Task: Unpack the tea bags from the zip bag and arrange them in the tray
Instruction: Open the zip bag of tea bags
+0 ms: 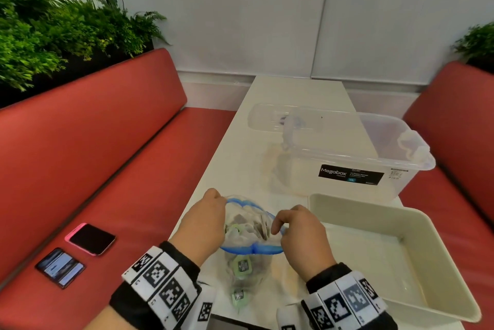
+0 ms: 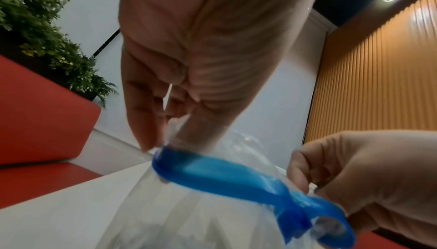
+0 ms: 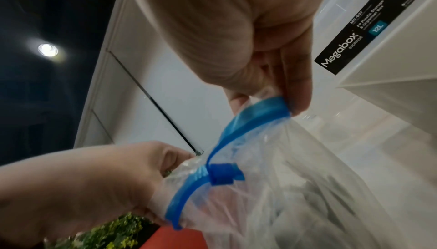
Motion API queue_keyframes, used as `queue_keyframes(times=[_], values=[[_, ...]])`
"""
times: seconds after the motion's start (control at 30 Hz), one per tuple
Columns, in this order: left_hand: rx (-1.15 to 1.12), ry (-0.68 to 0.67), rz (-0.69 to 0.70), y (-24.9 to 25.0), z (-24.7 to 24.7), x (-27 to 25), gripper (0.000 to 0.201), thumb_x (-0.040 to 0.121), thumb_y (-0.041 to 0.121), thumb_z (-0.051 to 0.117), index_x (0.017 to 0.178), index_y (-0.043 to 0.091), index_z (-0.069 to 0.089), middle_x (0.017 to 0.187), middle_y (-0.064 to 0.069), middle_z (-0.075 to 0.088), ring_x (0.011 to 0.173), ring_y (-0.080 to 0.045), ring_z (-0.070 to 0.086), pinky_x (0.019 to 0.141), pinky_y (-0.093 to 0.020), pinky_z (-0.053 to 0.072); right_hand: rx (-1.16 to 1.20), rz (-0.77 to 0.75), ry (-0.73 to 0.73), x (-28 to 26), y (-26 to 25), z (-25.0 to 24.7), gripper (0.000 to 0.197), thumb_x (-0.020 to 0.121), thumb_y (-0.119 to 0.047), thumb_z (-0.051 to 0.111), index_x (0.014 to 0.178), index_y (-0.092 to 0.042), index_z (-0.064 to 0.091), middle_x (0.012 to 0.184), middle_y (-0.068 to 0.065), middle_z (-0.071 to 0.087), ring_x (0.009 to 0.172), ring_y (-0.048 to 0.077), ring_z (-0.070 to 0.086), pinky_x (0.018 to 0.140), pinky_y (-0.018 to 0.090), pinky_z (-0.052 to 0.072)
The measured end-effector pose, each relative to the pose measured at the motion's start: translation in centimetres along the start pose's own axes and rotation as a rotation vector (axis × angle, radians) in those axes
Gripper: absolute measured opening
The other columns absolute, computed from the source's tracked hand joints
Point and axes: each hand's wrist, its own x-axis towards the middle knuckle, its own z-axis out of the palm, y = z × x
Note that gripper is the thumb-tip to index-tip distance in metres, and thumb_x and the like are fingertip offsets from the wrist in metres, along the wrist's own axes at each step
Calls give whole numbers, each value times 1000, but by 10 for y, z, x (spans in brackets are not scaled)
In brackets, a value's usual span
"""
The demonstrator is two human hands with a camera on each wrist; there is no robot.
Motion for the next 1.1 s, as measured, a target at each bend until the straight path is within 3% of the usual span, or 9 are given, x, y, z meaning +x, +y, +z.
queue_keyframes(times=[0.17, 0.23, 0.33, 0.47, 0.67, 0.8, 0.93, 1.0, 1.1], values=[[-138, 10, 68, -5, 5, -6, 51, 75, 7, 61, 122, 19, 48, 120, 6, 41, 81, -15, 54, 64, -26, 41, 8, 35, -81, 4, 1, -2, 38, 81, 1, 45, 90, -30, 66, 103, -3, 53, 102, 17, 56, 67, 19, 31], [-202, 57, 56, -2, 6, -6, 36, 77, 24, 67, 111, 24, 53, 113, 9, 46, 82, -10, 49, 67, -22, 38, 29, 17, -14, 8, -3, 1, 16, 82, -13, 53, 90, -27, 55, 93, -5, 48, 90, 19, 55, 63, 22, 30], [-293, 184, -3, 1, 5, -1, 26, 76, 38, 69, 84, 26, 47, 89, 9, 51, 79, -12, 50, 64, -23, 36, 54, -13, -16, 23, -7, 9, 29, 80, -21, 65, 98, -19, 42, 87, -2, 54, 77, 20, 51, 57, 24, 34], [-439, 201, -75, -5, 7, 10, 33, 77, 31, 72, 94, 22, 46, 78, 4, 61, 73, -14, 57, 62, -26, 40, 57, -25, -44, 42, 0, 14, 34, 86, -13, 62, 118, -20, 56, 88, 1, 68, 85, 18, 60, 76, 28, 47], [-534, 2, -16, -21, 14, 15, 20, 93, 21, 53, 83, 20, 70, 86, 5, 67, 81, -11, 57, 75, -24, 43, 276, -17, -204, 49, 6, 11, 17, 91, -14, 57, 78, -17, 67, 70, -3, 64, 62, 3, 54, 56, 5, 38], [-1001, -163, -126, -24, 21, 9, 34, 98, 17, 43, 70, 16, 62, 68, 5, 59, 64, -8, 51, 57, -16, 40, 521, 67, -280, 48, 4, 16, 30, 92, -7, 53, 66, -18, 62, 66, 4, 60, 59, 11, 51, 57, 19, 42], [-1565, -296, -245, -21, 30, 2, 34, 100, 20, 36, 83, 4, 61, 72, -8, 57, 58, -12, 52, 55, -21, 43, 866, 201, -319, 45, 3, 16, 20, 93, 1, 49, 80, -11, 58, 48, -1, 55, 38, 7, 47, 43, 18, 39], [-1870, -298, -319, -19, 33, -2, 38, 98, 26, 39, 94, -1, 66, 80, -11, 60, 65, -16, 56, 60, -24, 50, 913, 236, -330, 43, 3, 14, 11, 91, -2, 55, 84, -11, 57, 56, 2, 59, 42, 9, 51, 44, 18, 41], [-2102, -164, -432, -17, 39, -7, 40, 94, 29, 44, 75, 9, 73, 64, -3, 65, 53, -9, 61, 54, -19, 54, 754, 253, -285, 39, 5, 13, 15, 81, -15, 70, 83, -13, 55, 68, 3, 59, 53, 14, 51, 49, 22, 42]])
